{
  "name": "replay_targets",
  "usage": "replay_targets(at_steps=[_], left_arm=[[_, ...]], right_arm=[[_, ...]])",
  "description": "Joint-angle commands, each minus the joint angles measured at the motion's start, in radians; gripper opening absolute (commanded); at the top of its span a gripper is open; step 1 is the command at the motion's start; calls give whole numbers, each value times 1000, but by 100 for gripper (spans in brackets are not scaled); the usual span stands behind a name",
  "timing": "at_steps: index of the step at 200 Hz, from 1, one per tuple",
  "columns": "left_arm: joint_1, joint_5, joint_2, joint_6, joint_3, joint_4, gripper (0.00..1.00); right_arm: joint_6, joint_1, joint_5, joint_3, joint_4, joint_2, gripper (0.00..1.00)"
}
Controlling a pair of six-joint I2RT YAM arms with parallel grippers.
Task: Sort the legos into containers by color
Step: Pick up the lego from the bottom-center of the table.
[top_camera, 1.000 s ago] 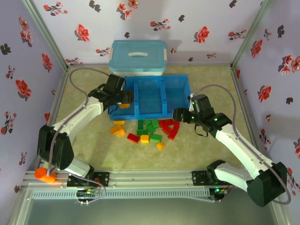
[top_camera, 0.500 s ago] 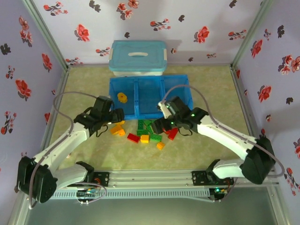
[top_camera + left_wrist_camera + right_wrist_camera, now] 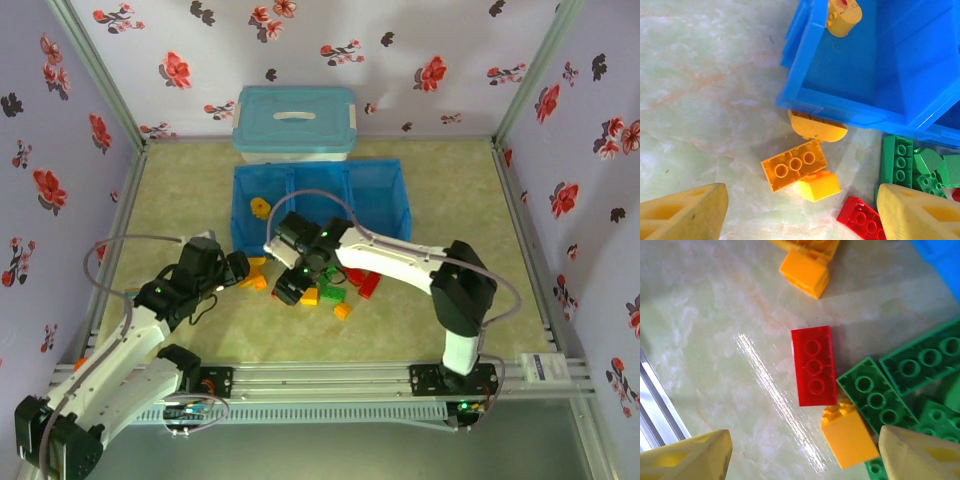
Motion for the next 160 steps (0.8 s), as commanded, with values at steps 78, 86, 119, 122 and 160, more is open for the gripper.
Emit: replay_targets(at_steps=[78,86,119,122,160], left_arm=[[-2,-101,-118,-64,-11,-85,78],[-2,-103,-130,-63,-11,-88,78],[-2,-107,-140,-61,3,-105,78],[-2,-107,-140,-61,3,-105,78],[-2,-107,-140,-59,14,-107,78]], right_arm=[[-84,65,105,210,-109,216,71],[-84,67,114,222,-112,230,70],[-90,80,165,247,-103,271,68],[-90,80,172,249,-103,277,67],[-95,85,219,269,-105,326,65]])
